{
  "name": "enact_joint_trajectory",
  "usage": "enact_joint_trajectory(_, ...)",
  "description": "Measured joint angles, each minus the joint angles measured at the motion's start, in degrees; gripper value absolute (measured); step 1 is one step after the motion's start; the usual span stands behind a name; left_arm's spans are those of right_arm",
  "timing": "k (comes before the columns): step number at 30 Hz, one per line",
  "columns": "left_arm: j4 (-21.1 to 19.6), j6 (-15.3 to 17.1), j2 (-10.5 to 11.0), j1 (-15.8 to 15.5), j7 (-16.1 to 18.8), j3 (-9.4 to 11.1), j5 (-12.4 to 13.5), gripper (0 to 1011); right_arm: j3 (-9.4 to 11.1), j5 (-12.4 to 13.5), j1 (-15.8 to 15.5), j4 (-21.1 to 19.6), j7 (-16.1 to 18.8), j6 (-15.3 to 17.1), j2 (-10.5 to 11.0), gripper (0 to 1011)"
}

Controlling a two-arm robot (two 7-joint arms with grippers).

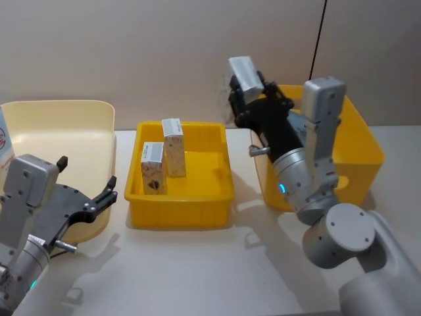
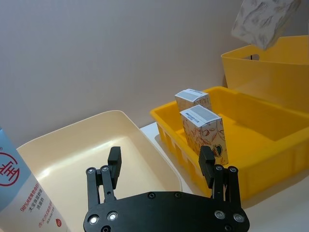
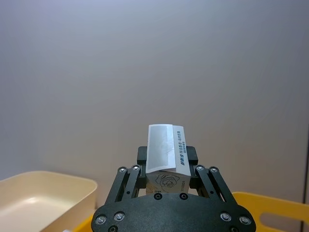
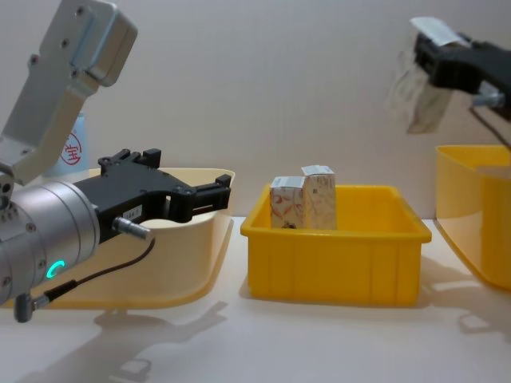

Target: Bimanual collaborative sorting of washing and personal care products

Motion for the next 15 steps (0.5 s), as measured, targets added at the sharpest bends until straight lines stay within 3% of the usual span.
enact_joint_trajectory(5, 0.0, 0.0, 0.0, 0.0, 0.0, 0.0, 0.0, 1003, 1.98, -1.48, -0.5, -0.96, -2.17, -2.25, 0.12, 448)
enact_joint_trajectory(15, 0.0, 0.0, 0.0, 0.0, 0.0, 0.0, 0.0, 1003, 4.76, -3.89, -2.8, -3.39, -5.77, -3.7, 0.17, 448)
